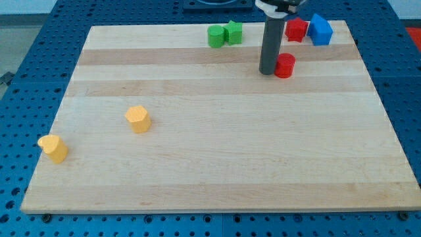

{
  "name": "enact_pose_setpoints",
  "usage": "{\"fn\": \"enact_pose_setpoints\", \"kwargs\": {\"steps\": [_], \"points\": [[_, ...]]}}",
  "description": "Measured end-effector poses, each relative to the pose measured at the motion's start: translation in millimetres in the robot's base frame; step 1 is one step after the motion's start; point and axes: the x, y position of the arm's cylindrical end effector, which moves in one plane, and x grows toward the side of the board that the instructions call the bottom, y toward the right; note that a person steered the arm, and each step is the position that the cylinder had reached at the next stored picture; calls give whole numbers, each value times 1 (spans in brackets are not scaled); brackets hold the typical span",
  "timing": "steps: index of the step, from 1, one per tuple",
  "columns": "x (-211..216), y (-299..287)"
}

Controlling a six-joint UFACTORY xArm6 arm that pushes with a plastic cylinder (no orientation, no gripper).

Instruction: Push the red circle to the bottom of the red star

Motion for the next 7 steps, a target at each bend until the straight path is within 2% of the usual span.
{"fn": "enact_pose_setpoints", "kwargs": {"steps": [2, 3, 4, 5, 7], "points": [[32, -4], [8, 14], [-52, 20], [-66, 13], [17, 16]]}}
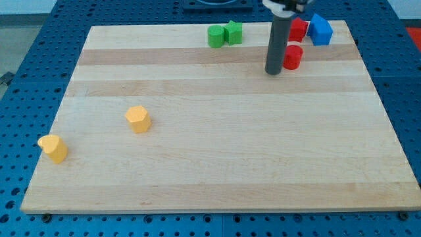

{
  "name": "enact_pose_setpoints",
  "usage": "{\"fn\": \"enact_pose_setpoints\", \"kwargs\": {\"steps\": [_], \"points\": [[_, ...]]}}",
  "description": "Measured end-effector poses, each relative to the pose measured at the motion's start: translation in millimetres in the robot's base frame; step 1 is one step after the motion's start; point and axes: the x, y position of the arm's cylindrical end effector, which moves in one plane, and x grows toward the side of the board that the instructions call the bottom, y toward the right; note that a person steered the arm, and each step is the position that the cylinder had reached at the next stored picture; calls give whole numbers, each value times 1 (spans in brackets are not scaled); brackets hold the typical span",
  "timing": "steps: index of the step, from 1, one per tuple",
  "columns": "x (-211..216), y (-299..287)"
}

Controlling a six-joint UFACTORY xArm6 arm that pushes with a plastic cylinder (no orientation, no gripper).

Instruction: Push the red circle to the bottom of the red star

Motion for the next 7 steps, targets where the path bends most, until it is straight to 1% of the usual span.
{"fn": "enact_pose_setpoints", "kwargs": {"steps": [1, 2, 3, 4, 5, 6, 7], "points": [[2, 30], [-52, 41], [-86, 46], [-54, 28], [-38, -31], [-69, -46], [-90, -32]]}}
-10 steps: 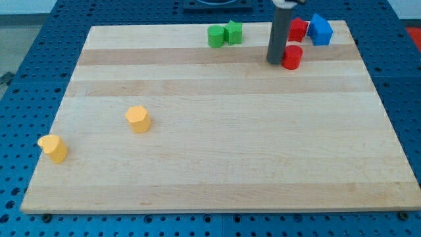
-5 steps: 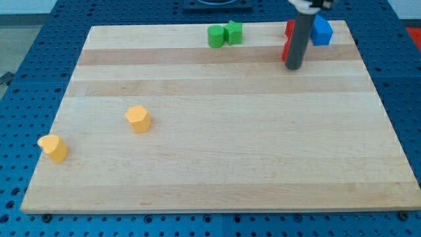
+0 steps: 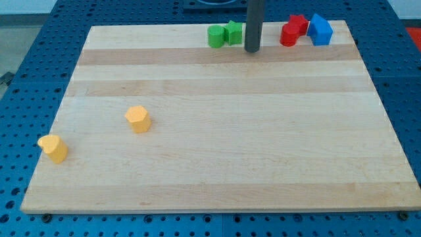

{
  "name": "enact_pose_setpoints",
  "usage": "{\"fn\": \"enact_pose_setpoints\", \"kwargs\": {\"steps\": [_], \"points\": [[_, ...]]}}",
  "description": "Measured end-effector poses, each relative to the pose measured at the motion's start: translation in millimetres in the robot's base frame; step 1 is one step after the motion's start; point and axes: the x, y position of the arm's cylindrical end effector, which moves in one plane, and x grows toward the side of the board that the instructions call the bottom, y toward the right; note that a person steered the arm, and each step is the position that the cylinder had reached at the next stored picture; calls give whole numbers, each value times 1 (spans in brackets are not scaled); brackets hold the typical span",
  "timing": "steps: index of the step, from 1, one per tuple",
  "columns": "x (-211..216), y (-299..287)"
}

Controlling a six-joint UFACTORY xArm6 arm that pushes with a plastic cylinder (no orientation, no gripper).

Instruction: Push the red circle to the bottom of the red star

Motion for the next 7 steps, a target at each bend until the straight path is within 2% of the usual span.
{"fn": "enact_pose_setpoints", "kwargs": {"steps": [5, 7], "points": [[-16, 83], [-16, 55]]}}
